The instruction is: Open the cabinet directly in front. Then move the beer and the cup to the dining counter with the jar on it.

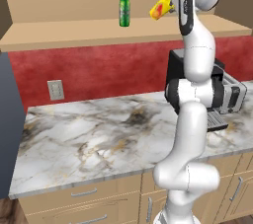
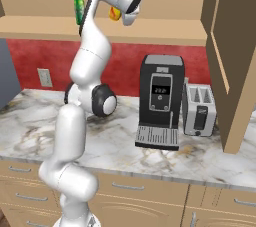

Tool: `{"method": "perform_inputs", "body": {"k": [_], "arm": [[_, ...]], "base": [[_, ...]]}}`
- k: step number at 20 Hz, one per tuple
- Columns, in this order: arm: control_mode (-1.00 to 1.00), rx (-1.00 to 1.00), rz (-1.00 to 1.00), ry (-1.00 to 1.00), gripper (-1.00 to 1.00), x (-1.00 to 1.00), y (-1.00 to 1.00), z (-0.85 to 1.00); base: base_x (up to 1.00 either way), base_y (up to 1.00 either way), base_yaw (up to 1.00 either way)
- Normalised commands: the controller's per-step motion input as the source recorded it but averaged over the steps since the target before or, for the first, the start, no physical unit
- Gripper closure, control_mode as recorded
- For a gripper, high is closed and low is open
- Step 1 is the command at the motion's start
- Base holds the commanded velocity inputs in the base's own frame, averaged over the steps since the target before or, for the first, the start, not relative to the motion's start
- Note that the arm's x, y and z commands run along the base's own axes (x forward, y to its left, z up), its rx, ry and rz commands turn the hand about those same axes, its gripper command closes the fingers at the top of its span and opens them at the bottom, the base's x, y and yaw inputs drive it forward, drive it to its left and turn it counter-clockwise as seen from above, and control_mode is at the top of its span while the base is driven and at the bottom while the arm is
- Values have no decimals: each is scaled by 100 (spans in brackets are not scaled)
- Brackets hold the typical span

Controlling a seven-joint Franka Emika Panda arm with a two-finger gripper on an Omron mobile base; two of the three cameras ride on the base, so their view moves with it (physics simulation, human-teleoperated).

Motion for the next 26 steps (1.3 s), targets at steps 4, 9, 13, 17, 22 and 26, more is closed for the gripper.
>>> {"method": "perform_inputs", "body": {"k": [4,9,13,17,22,26], "arm": [[-100,3,0,-10,100,-65,-7,0],[-100,10,0,-19,100,-100,-24,0],[-100,15,0,-43,100,-93,-19,0],[-100,15,0,-47,100,-75,-6,0],[-100,11,0,-44,100,-88,0,0],[-100,2,0,-57,100,-100,1,-49]], "base": [[0,0,0],[0,0,0],[0,0,0],[0,0,0],[0,0,0],[0,0,0]]}}
